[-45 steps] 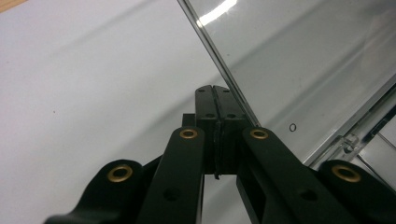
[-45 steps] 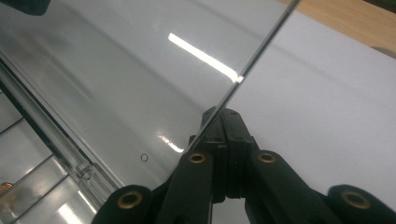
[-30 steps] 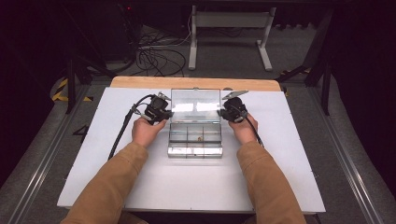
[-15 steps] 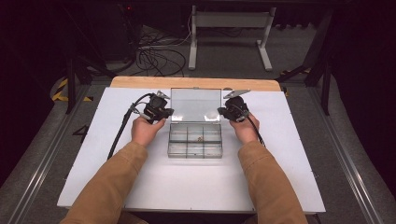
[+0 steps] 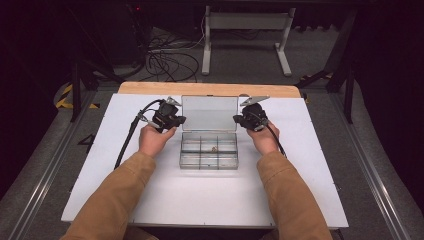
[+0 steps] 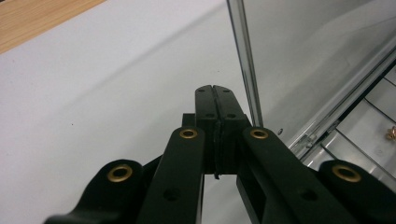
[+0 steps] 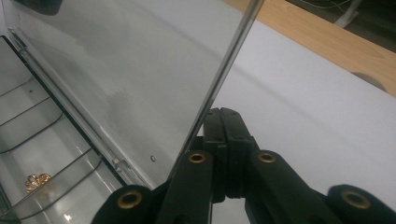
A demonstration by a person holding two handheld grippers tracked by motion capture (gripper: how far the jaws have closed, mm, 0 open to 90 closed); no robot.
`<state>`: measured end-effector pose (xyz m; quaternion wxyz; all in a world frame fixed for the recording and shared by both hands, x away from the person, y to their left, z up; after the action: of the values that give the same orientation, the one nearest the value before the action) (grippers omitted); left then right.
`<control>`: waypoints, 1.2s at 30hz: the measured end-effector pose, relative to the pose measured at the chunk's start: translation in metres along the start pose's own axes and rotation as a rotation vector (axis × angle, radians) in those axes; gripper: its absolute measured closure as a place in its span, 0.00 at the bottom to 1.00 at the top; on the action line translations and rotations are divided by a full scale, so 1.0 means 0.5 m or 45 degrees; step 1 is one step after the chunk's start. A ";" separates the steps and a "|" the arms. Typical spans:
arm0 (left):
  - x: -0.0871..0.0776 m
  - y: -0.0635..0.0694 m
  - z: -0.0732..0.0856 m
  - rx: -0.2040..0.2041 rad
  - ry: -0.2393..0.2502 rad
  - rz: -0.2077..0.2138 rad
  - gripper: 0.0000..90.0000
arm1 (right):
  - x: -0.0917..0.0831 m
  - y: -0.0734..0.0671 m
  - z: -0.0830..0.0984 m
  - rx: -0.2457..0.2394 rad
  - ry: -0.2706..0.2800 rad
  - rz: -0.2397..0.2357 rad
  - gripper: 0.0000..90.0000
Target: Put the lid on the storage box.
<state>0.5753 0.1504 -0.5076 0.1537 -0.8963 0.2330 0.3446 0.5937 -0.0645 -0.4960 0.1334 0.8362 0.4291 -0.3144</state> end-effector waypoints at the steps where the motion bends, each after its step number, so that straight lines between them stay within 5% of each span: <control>1: -0.001 0.000 0.000 0.000 0.000 0.003 0.99 | -0.001 -0.001 0.000 0.002 0.002 -0.001 1.00; 29: -0.016 0.015 0.009 0.045 -0.019 0.041 0.99 | -0.023 -0.021 0.001 -0.021 0.020 -0.033 0.99; 36: -0.018 0.016 0.012 0.052 -0.025 0.043 0.99 | -0.055 -0.028 0.001 -0.015 0.055 -0.035 0.99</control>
<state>0.5619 0.1493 -0.5065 0.1685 -0.8855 0.2536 0.3510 0.5705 -0.0738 -0.4779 0.1247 0.8361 0.4451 -0.2953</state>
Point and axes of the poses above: each handheld gripper's, and its own axes: x roughly forward along the jaws, z roughly out of its underside, y roughly to its right, the point moved 10 cm from there along x, roughly forward along the jaws, and after that the axes turned 10 degrees about -z, right-handed, at the moved point
